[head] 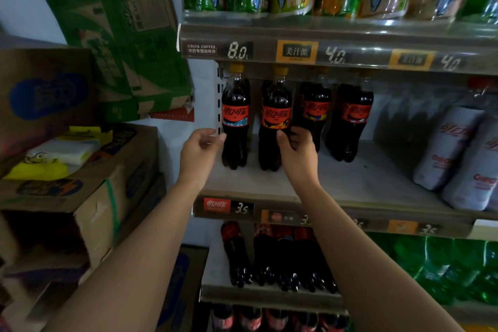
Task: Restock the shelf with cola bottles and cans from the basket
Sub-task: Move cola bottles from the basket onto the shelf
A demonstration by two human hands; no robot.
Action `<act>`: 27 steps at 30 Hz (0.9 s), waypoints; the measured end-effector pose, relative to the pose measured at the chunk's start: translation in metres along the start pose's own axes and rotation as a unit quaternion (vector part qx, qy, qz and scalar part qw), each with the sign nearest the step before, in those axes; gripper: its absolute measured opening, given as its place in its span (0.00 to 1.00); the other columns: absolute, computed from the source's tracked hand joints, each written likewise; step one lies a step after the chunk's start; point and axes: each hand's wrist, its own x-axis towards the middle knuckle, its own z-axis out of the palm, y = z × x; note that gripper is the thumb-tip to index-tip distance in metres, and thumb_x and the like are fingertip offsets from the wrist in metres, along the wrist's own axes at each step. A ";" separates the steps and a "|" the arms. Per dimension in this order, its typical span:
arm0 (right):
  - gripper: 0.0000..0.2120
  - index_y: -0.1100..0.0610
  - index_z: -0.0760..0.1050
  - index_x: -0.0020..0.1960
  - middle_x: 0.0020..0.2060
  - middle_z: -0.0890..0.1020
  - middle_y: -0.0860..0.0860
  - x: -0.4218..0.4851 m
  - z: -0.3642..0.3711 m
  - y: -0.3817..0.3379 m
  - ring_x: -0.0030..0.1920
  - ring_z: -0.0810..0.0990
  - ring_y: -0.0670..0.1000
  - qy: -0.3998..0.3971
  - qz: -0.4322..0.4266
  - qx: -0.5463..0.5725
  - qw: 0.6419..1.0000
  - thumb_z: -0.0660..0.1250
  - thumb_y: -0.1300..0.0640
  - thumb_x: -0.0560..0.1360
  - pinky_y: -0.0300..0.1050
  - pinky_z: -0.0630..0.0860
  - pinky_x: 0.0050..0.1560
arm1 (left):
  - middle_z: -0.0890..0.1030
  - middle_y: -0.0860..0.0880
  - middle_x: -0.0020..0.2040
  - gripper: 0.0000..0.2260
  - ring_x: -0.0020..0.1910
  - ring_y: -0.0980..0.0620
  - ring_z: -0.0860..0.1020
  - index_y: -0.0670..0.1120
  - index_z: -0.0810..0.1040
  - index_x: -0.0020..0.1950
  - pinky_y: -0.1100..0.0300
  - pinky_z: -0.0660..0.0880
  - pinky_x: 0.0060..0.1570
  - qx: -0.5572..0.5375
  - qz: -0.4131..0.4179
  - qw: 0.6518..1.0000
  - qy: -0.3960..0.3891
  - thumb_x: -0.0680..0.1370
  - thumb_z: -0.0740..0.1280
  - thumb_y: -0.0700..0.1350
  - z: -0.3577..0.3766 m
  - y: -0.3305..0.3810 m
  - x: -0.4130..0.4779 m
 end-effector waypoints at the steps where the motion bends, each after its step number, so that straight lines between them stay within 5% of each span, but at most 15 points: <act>1: 0.22 0.54 0.70 0.66 0.59 0.77 0.51 -0.006 -0.001 -0.004 0.59 0.77 0.50 0.005 -0.008 0.003 1.000 0.66 0.44 0.77 0.47 0.75 0.59 | 0.80 0.52 0.48 0.09 0.53 0.49 0.79 0.51 0.77 0.54 0.45 0.75 0.59 -0.015 0.003 1.000 0.008 0.76 0.69 0.50 -0.002 0.004 -0.006; 9: 0.11 0.52 0.74 0.58 0.45 0.79 0.42 -0.094 -0.030 -0.047 0.42 0.77 0.37 0.007 -0.035 0.033 0.999 0.62 0.48 0.80 0.29 0.70 0.38 | 0.82 0.50 0.46 0.03 0.47 0.51 0.80 0.52 0.77 0.47 0.52 0.77 0.55 -0.068 0.046 0.997 -0.002 0.79 0.66 0.50 -0.027 0.049 -0.092; 14: 0.09 0.51 0.77 0.53 0.43 0.82 0.47 -0.186 -0.043 -0.061 0.43 0.81 0.47 -0.007 -0.028 0.042 0.999 0.62 0.48 0.80 0.46 0.79 0.42 | 0.80 0.50 0.42 0.08 0.37 0.63 0.79 0.41 0.78 0.51 0.69 0.74 0.36 -0.108 0.044 0.993 -0.025 0.81 0.63 0.44 -0.064 0.064 -0.177; 21: 0.11 0.55 0.78 0.50 0.42 0.84 0.51 -0.324 -0.069 -0.083 0.43 0.82 0.50 -0.020 0.024 0.086 0.996 0.62 0.48 0.80 0.37 0.77 0.41 | 0.81 0.52 0.41 0.07 0.38 0.61 0.79 0.46 0.79 0.49 0.68 0.74 0.39 -0.098 0.002 0.993 -0.061 0.81 0.63 0.47 -0.123 0.067 -0.297; 27: 0.11 0.54 0.78 0.51 0.41 0.84 0.50 -0.418 -0.107 -0.114 0.43 0.83 0.49 -0.020 0.058 0.104 0.993 0.62 0.48 0.80 0.46 0.80 0.47 | 0.81 0.52 0.40 0.08 0.36 0.61 0.78 0.46 0.79 0.48 0.68 0.74 0.38 -0.084 -0.018 0.994 -0.061 0.80 0.63 0.47 -0.161 0.091 -0.378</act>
